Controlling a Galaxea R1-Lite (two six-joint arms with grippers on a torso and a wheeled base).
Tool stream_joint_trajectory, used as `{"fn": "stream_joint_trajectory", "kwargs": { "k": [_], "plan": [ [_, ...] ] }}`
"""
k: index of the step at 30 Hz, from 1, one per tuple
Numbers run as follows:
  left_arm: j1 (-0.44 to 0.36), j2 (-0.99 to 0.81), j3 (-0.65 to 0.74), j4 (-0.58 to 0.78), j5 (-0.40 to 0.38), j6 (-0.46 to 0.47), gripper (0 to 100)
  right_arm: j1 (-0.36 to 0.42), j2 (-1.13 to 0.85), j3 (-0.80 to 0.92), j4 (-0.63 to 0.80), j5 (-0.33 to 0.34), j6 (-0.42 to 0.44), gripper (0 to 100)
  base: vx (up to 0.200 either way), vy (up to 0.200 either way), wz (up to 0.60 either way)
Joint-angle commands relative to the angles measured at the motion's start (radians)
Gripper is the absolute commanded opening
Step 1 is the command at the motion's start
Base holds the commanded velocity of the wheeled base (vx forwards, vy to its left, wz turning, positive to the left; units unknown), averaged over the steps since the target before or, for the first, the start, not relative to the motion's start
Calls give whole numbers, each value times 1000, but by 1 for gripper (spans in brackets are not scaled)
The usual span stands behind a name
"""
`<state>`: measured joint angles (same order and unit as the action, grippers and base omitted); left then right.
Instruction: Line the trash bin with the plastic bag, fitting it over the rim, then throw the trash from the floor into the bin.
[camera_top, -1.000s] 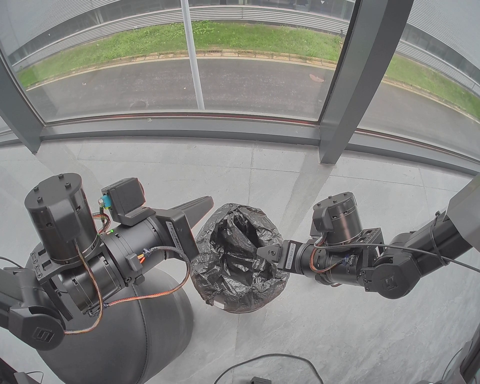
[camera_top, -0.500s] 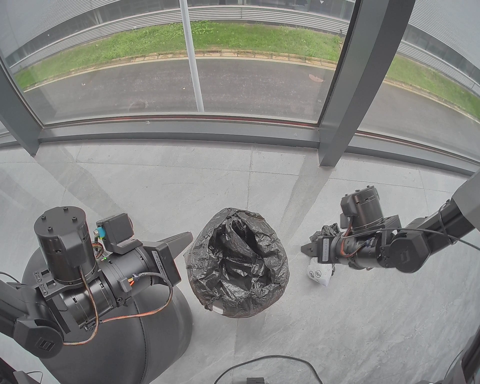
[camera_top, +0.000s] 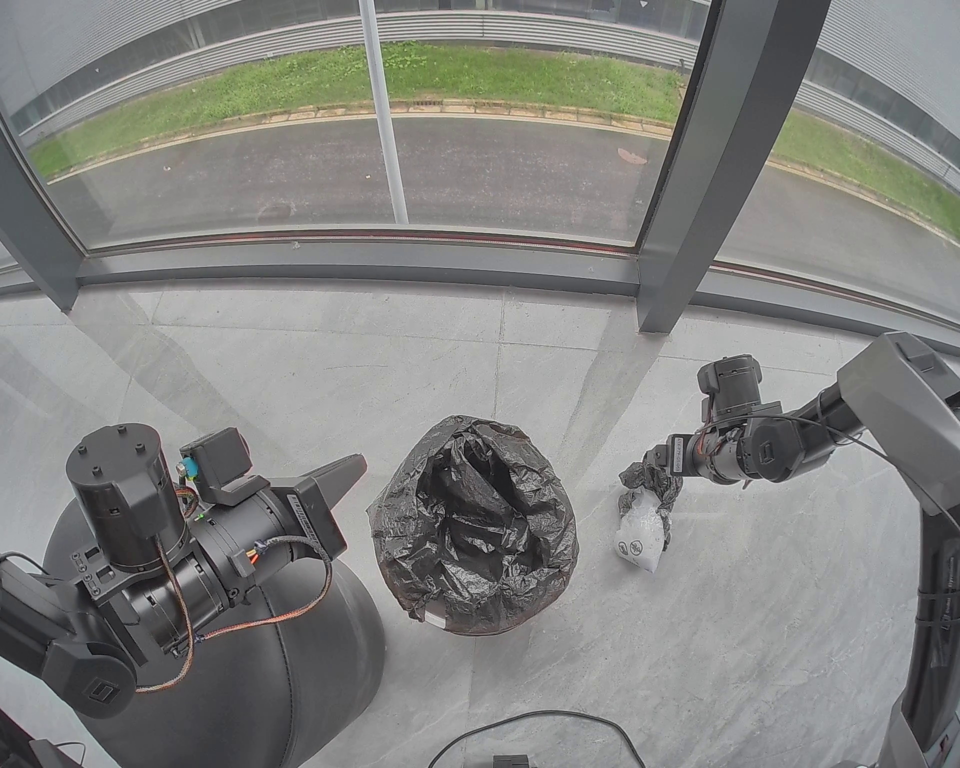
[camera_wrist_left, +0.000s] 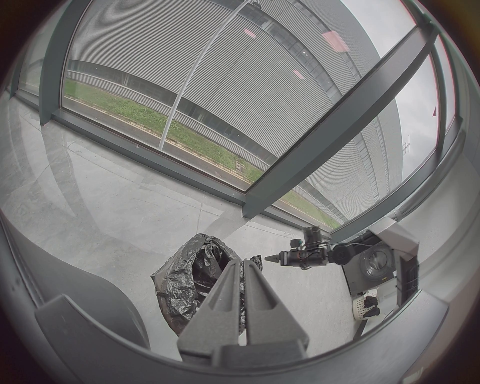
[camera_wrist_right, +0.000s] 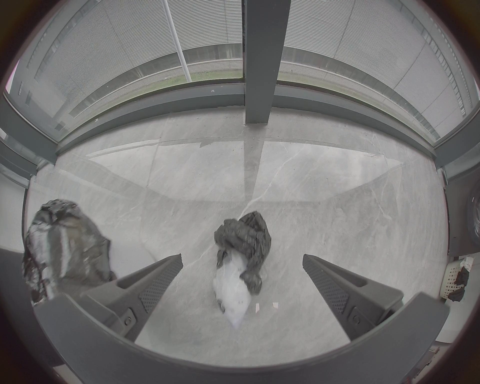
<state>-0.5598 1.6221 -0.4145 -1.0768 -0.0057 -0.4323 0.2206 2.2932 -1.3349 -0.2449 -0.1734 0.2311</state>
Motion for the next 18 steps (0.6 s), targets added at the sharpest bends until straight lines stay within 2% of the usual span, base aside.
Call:
{"fn": "stream_joint_trajectory", "kwargs": {
  "k": [1,11,18],
  "plan": [
    [11,51,26,-68,0,-2,0,-33,241,-201,19,0,-22,100,0,0,0],
    [11,85,36,-103,1,-2,0,-41,295,-245,50,14,-29,100,0,0,0],
    [11,93,36,-103,1,-2,0,-37,391,-368,47,37,-27,100,0,0,0]
  ]
}}
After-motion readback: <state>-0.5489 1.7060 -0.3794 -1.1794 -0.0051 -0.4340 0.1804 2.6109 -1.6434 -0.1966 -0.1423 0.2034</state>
